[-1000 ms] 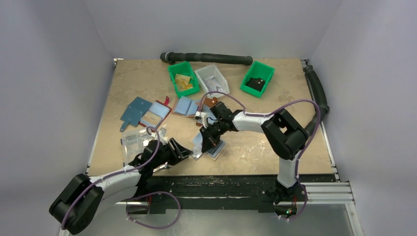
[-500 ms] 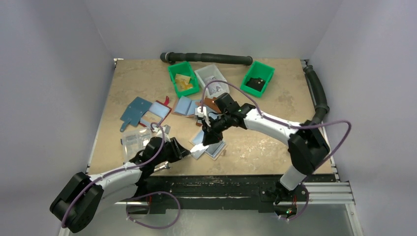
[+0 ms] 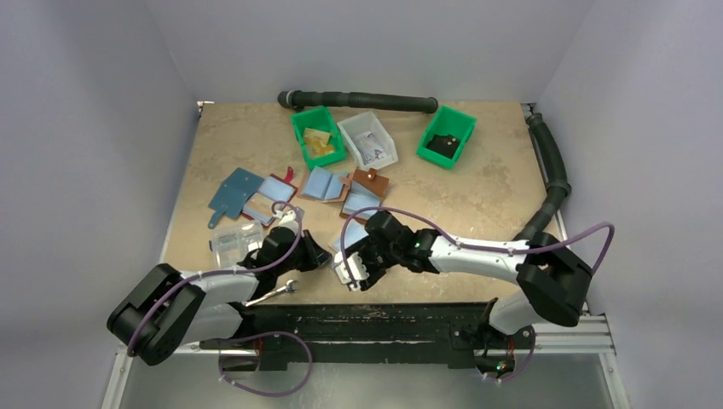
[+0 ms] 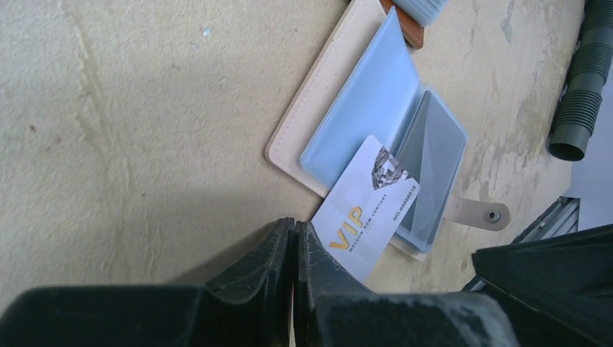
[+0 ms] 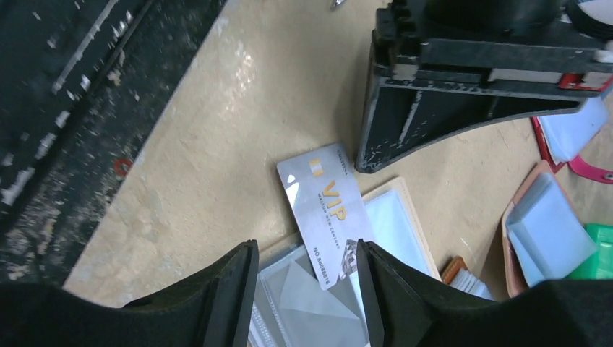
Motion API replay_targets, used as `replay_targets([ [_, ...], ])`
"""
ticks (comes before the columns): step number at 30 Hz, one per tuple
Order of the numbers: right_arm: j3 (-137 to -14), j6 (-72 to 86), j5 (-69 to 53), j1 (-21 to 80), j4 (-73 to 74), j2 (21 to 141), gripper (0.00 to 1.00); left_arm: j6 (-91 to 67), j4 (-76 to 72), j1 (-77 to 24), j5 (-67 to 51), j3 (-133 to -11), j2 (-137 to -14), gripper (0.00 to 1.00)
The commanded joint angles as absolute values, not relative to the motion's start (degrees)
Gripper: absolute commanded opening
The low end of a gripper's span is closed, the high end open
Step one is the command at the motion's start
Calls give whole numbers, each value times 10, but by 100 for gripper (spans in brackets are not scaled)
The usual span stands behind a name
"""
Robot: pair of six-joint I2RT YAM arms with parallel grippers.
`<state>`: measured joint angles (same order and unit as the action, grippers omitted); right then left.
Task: Take the credit cards out of the card holder
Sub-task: Remove the credit card from the card holder.
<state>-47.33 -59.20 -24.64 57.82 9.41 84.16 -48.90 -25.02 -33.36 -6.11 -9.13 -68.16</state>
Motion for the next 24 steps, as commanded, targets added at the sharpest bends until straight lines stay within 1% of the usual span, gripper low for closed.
replay_targets([
  [1,-434,-659,-156,603,-20,838,60,-473,-286,-330,-65,-105,-718,5],
  [9,-404,-684,-90,659,-89,887,63,-468,-241,-330,-38,-111,-733,4],
  [15,-382,-726,-26,684,-130,919,63,-468,-252,-330,-50,-103,-756,3],
  [18,-374,-741,-2,687,-155,930,59,-468,-270,-330,-65,-99,-775,3],
  [22,-369,-757,32,689,-171,949,52,-469,-287,-330,-74,-96,-791,3],
  [24,-362,-767,38,690,-177,954,51,-471,-289,-330,-76,-95,-791,3],
])
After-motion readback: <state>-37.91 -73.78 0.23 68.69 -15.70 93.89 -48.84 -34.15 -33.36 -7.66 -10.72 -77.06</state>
